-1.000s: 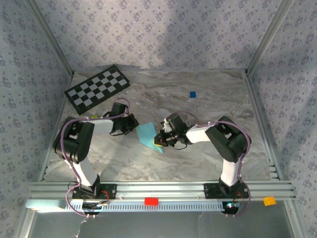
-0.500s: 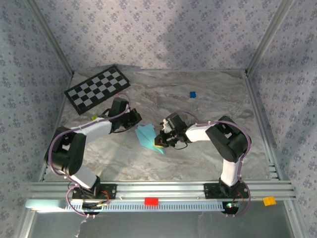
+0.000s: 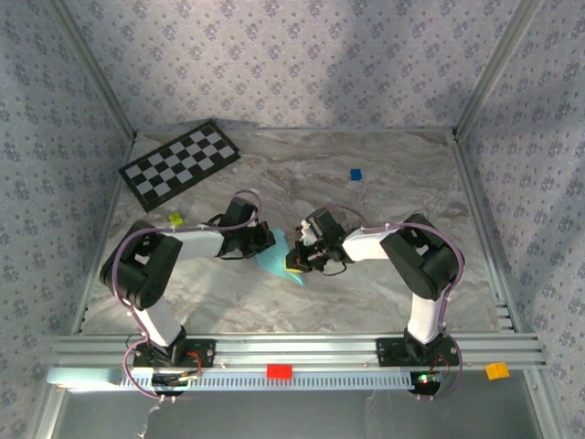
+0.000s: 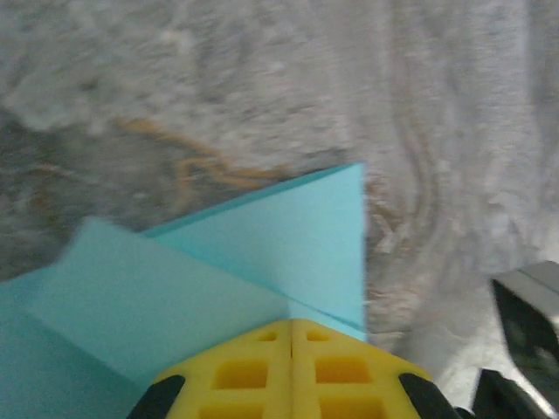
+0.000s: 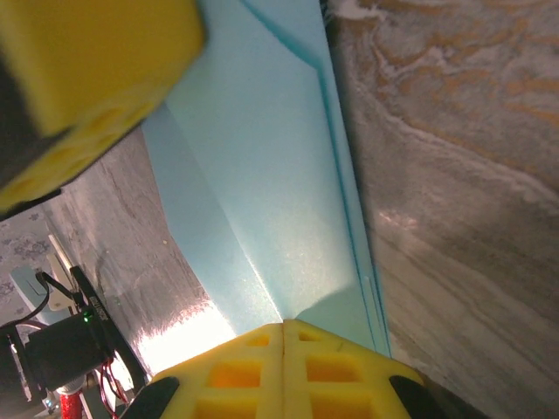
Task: Fold a paper plane with a square sheet of paper (pick it up from the middle)
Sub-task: Fourth fold the wing at the center of the table.
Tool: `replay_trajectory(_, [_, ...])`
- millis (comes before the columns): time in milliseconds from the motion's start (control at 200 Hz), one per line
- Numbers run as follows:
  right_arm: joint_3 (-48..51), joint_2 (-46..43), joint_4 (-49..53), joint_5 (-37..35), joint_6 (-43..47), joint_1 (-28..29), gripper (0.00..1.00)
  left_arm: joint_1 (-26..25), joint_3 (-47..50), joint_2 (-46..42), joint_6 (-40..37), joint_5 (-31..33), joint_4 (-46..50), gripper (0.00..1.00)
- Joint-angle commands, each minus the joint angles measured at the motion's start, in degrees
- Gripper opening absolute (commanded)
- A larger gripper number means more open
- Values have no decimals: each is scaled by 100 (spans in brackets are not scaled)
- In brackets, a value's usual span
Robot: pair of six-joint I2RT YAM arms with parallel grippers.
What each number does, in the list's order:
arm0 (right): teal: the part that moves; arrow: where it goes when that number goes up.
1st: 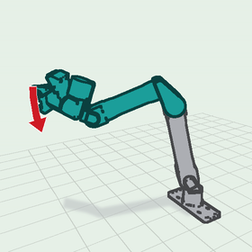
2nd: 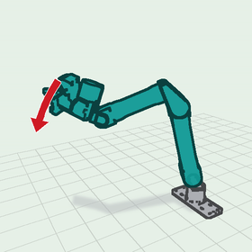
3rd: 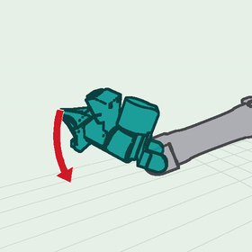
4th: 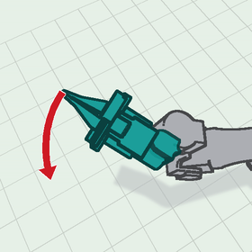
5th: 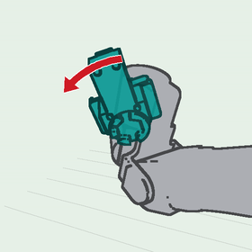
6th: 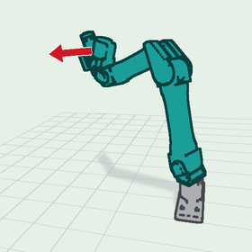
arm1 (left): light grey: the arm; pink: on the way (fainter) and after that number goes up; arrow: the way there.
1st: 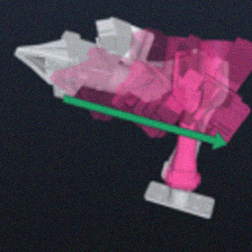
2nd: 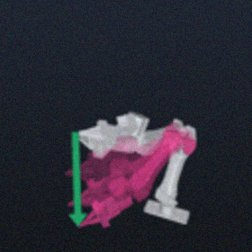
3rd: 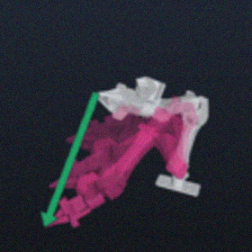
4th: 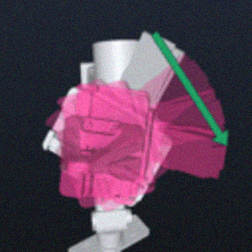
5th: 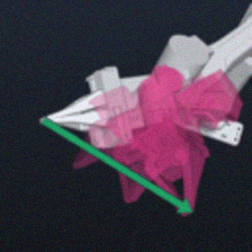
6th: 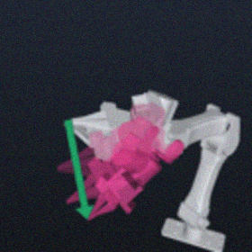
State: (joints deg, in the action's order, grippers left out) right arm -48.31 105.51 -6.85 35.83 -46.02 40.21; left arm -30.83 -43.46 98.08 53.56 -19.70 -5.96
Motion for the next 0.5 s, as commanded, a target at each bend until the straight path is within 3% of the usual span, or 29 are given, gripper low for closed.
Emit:
replay_trajectory(0, [24,11,878,-240,97,-13,0,76,248,88,83,89,-168,0])
replay_trajectory(265, [-947,-151,1172,53,354,30,0,191,610,18,67,109,-293,0])
replay_trajectory(495, [-1635,642,1448,-7,335,75,1,185,590,9,65,70,-336,0])
